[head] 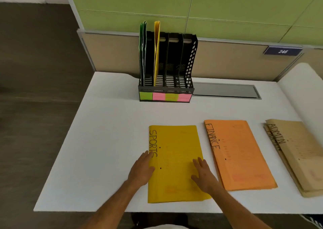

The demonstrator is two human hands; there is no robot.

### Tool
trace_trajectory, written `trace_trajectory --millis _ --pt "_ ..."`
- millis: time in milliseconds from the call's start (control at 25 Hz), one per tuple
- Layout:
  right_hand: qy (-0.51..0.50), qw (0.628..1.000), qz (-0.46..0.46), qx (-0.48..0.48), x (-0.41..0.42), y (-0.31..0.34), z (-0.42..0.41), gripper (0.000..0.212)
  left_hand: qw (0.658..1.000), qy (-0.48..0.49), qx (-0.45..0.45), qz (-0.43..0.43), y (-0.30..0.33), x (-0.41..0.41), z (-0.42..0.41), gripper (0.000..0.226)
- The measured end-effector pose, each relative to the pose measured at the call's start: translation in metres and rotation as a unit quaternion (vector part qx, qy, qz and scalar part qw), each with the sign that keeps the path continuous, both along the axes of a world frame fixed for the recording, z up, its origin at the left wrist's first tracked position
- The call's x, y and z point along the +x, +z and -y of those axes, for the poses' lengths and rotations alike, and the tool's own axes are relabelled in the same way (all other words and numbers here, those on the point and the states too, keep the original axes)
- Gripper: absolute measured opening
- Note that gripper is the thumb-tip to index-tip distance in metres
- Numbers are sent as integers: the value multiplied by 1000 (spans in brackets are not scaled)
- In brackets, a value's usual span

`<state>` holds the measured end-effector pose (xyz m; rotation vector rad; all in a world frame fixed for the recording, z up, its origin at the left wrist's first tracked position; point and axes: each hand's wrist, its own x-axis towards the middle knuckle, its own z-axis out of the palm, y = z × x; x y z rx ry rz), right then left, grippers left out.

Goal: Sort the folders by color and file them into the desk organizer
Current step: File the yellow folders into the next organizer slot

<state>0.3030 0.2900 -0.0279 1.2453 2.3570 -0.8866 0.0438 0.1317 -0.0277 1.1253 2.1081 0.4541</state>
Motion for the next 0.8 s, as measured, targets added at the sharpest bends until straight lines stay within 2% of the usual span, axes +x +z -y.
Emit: trace_trajectory --millis 120,240,440,640,800 --pt "89 994 64 2 30 -10 3 79 999 14 -47 14 -12 29 13 76" --pt "153 984 88 33 51 -20 11 83 997 18 -75 -8 -19 61 25 80" --pt "196 975 98 44 57 -25 9 87 994 45 -84 -49 -20 95 37 81" --pt "209 973 97 31 61 -26 5 89 992 96 -79 -28 -19 111 37 80" --pt "208 972 103 30 61 -26 4 91 981 188 -40 23 -15 112 28 75"
